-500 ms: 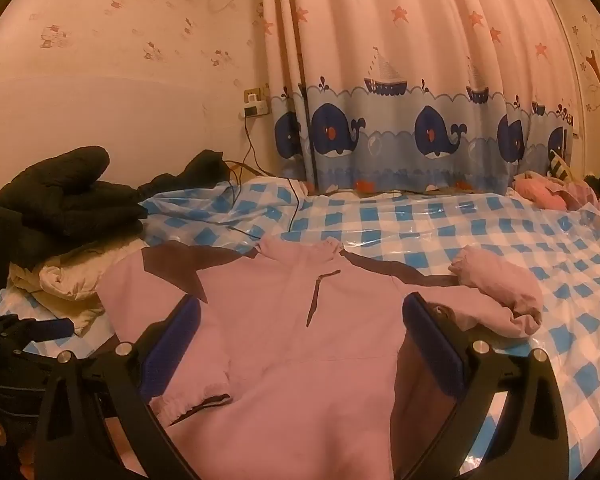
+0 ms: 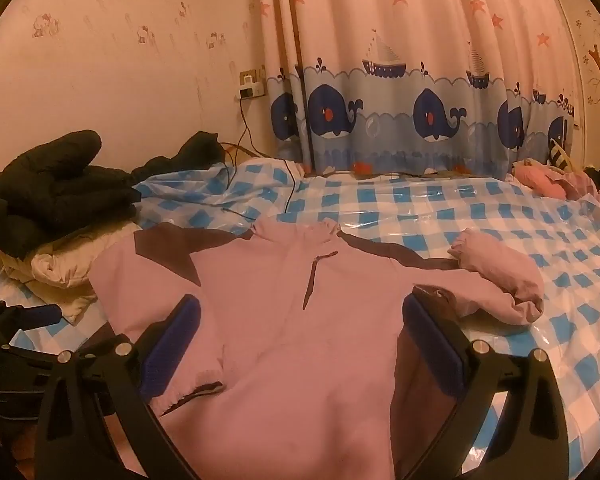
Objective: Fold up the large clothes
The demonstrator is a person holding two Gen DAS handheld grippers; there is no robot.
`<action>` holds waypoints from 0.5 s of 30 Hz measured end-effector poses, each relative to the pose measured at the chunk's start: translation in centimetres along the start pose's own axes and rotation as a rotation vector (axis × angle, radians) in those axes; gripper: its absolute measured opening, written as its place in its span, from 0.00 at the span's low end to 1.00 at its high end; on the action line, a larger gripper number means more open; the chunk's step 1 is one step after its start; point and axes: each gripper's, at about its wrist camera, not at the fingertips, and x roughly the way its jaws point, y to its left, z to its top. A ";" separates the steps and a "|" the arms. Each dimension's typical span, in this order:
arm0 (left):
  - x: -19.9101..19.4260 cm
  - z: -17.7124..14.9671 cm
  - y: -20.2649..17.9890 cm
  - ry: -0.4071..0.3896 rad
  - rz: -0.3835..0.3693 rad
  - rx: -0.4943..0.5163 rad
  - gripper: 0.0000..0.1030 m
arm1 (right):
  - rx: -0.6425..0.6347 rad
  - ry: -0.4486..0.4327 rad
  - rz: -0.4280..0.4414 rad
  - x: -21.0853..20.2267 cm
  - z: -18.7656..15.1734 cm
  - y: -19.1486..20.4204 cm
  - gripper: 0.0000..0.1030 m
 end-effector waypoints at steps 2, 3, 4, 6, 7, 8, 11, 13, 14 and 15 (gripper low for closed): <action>0.1 0.0 0.0 0.007 0.000 0.000 0.93 | -0.004 0.002 -0.003 0.0 -0.1 0.2 0.95; 0.2 0.1 0.0 0.011 -0.003 -0.002 0.93 | -0.004 0.006 -0.004 0.2 -0.1 0.3 0.95; 0.3 0.1 0.1 0.014 -0.008 -0.006 0.93 | -0.005 0.008 -0.004 0.1 -0.1 0.1 0.95; 0.4 0.1 0.2 0.019 -0.019 -0.012 0.93 | -0.007 0.013 -0.006 0.1 -0.1 0.2 0.95; 0.4 0.1 0.2 0.020 -0.018 -0.012 0.92 | -0.007 0.015 -0.006 0.1 -0.1 0.2 0.95; 0.5 0.1 0.2 0.021 -0.019 -0.013 0.93 | -0.008 0.017 -0.007 0.2 -0.1 0.2 0.95; 0.6 0.0 0.2 0.024 -0.023 -0.013 0.93 | -0.009 0.020 -0.008 0.2 -0.2 0.2 0.95; 0.7 0.0 0.2 0.028 -0.023 -0.012 0.93 | -0.009 0.020 -0.007 0.2 -0.2 0.2 0.95; 0.8 0.0 0.2 0.030 -0.024 -0.013 0.93 | -0.009 0.022 -0.007 0.3 -0.2 0.2 0.95; 0.8 -0.1 0.2 0.032 -0.025 -0.013 0.93 | -0.009 0.023 -0.007 0.3 -0.2 0.2 0.95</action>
